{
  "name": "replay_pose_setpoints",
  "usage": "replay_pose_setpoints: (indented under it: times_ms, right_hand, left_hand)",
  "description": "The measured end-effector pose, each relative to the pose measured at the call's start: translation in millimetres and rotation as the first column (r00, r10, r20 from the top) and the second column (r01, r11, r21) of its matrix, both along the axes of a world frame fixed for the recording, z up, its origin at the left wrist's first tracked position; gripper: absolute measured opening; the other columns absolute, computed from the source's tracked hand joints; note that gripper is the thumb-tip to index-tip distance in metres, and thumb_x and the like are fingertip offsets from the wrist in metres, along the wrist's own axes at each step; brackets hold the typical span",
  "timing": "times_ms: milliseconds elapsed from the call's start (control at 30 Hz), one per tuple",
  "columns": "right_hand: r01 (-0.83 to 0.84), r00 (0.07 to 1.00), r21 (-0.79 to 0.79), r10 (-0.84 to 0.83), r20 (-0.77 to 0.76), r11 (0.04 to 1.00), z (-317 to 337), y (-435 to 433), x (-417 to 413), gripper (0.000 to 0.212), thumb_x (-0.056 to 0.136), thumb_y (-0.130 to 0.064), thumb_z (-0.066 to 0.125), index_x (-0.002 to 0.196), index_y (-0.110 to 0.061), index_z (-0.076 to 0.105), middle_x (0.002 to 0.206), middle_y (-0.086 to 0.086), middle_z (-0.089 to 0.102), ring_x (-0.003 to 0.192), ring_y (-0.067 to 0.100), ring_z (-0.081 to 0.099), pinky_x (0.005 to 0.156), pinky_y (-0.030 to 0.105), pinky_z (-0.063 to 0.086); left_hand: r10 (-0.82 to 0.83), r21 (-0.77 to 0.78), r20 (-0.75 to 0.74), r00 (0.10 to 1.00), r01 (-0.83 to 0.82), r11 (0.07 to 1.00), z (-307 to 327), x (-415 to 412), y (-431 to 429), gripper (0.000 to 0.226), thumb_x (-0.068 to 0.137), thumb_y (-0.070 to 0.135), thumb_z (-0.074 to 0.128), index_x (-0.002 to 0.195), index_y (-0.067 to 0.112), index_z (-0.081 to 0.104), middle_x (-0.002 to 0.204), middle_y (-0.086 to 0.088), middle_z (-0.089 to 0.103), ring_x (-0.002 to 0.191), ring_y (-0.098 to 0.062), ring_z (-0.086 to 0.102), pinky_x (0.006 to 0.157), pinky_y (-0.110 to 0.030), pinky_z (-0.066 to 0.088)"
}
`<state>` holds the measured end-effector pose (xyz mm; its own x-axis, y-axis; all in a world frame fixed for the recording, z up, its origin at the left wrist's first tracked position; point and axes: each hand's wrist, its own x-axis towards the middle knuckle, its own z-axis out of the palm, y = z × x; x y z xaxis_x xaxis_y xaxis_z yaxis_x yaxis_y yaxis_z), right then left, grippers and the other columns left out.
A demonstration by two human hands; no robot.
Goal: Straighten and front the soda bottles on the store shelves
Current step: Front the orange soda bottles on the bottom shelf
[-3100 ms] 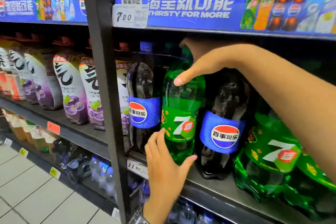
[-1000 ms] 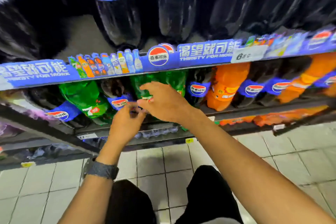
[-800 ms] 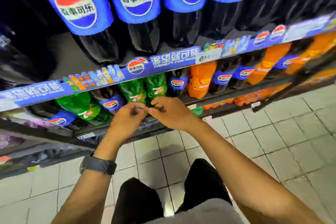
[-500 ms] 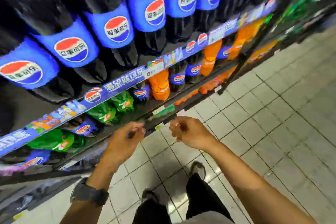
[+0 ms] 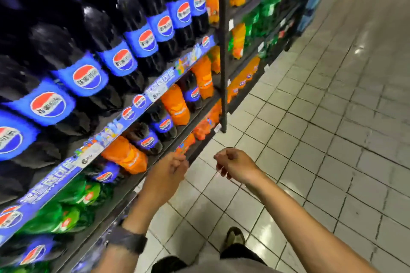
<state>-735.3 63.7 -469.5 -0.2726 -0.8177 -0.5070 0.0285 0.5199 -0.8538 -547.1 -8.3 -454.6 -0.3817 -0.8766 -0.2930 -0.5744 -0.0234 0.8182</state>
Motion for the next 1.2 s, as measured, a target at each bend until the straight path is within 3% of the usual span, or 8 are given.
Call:
replay_pose_setpoints:
  times_ms: [133, 367, 533, 700, 833, 900, 1000, 1200]
  right_hand:
    - [0.104, 0.993, 0.002, -0.104, -0.052, 0.995, 11, 17, -61, 0.019, 0.093, -0.028, 0.054, 0.094, -0.011, 0.063, 0.078, 0.003, 0.069, 0.059, 0.011, 0.059, 0.053, 0.025, 0.045]
    - [0.29, 0.957, -0.021, -0.29, -0.017, 0.957, 21, 31, -152, 0.02, 0.096, -0.019, 0.051, 0.102, -0.004, 0.062, 0.083, 0.01, 0.066, 0.061, 0.015, 0.056, 0.054, 0.025, 0.043]
    - [0.353, 0.933, -0.004, -0.352, 0.073, 0.936, 11, 11, -228, 0.019, 0.098, -0.012, 0.047, 0.107, 0.002, 0.057, 0.087, 0.017, 0.065, 0.057, 0.016, 0.056, 0.054, 0.025, 0.047]
    - [0.075, 0.981, 0.133, -0.049, -0.186, 0.988, -16, -17, -327, 0.018, 0.092, -0.027, 0.054, 0.098, -0.013, 0.063, 0.092, 0.001, 0.07, 0.074, 0.014, 0.066, 0.07, 0.028, 0.054]
    - [-0.155, 0.817, 0.415, 0.352, -0.456, 0.897, -19, -31, -420, 0.037, 0.092, -0.048, 0.049, 0.116, -0.022, 0.059, 0.107, -0.003, 0.066, 0.095, 0.015, 0.061, 0.084, 0.032, 0.052]
    - [-0.152, 0.78, 0.482, 0.404, -0.477, 0.863, -16, -37, -467, 0.04, 0.093, -0.048, 0.048, 0.123, -0.021, 0.055, 0.11, -0.001, 0.066, 0.098, 0.015, 0.061, 0.086, 0.031, 0.051]
    - [-0.111, 0.768, 0.518, 0.404, -0.497, 0.848, -9, -41, -528, 0.039, 0.095, -0.047, 0.047, 0.124, -0.022, 0.055, 0.112, -0.001, 0.065, 0.097, 0.014, 0.061, 0.086, 0.028, 0.05]
    - [-0.164, 0.751, 0.487, 0.429, -0.502, 0.858, -9, -73, -637, 0.033, 0.096, -0.045, 0.046, 0.117, -0.022, 0.058, 0.096, -0.011, 0.062, 0.087, 0.006, 0.058, 0.072, 0.014, 0.043]
  left_hand:
    - [-0.037, -0.039, -0.014, 0.999, 0.036, 0.999, 1, -57, -14, 0.01, 0.087, 0.015, 0.064, 0.087, 0.023, 0.057, 0.06, 0.007, 0.058, 0.054, -0.016, 0.053, 0.062, -0.034, 0.045]
    - [-0.136, -0.11, 0.015, 0.991, 0.136, 0.985, -10, -153, -47, 0.008, 0.086, 0.022, 0.067, 0.085, 0.024, 0.059, 0.057, 0.013, 0.056, 0.045, -0.005, 0.05, 0.053, -0.03, 0.04]
    - [-0.184, -0.07, 0.021, 0.983, 0.185, 0.98, -25, -232, -86, 0.014, 0.076, 0.034, 0.068, 0.086, 0.025, 0.063, 0.071, 0.002, 0.065, 0.067, -0.013, 0.06, 0.067, -0.031, 0.047]
    - [-0.198, 0.101, -0.028, 0.98, 0.2, 0.975, -60, -333, -131, 0.004, 0.081, 0.027, 0.066, 0.083, 0.024, 0.065, 0.065, 0.002, 0.067, 0.061, -0.012, 0.06, 0.059, -0.028, 0.047]
    - [-0.248, 0.188, -0.043, 0.968, 0.252, 0.949, -69, -423, -164, 0.005, 0.088, 0.013, 0.06, 0.087, 0.014, 0.064, 0.065, 0.003, 0.062, 0.061, -0.009, 0.057, 0.06, -0.022, 0.043]
    - [-0.261, 0.218, -0.078, 0.962, 0.272, 0.937, -62, -473, -180, 0.006, 0.088, 0.01, 0.058, 0.09, 0.01, 0.063, 0.072, -0.001, 0.061, 0.068, -0.014, 0.057, 0.066, -0.029, 0.046]
    - [-0.295, 0.179, -0.062, 0.954, 0.301, 0.937, -42, -540, -201, 0.006, 0.087, 0.023, 0.058, 0.091, 0.022, 0.063, 0.077, 0.003, 0.066, 0.068, -0.006, 0.06, 0.058, -0.028, 0.045]
    - [-0.283, 0.138, -0.181, 0.942, 0.309, 0.941, -26, -633, -241, 0.004, 0.089, 0.024, 0.06, 0.092, 0.024, 0.063, 0.081, -0.001, 0.066, 0.08, -0.021, 0.064, 0.077, -0.034, 0.05]
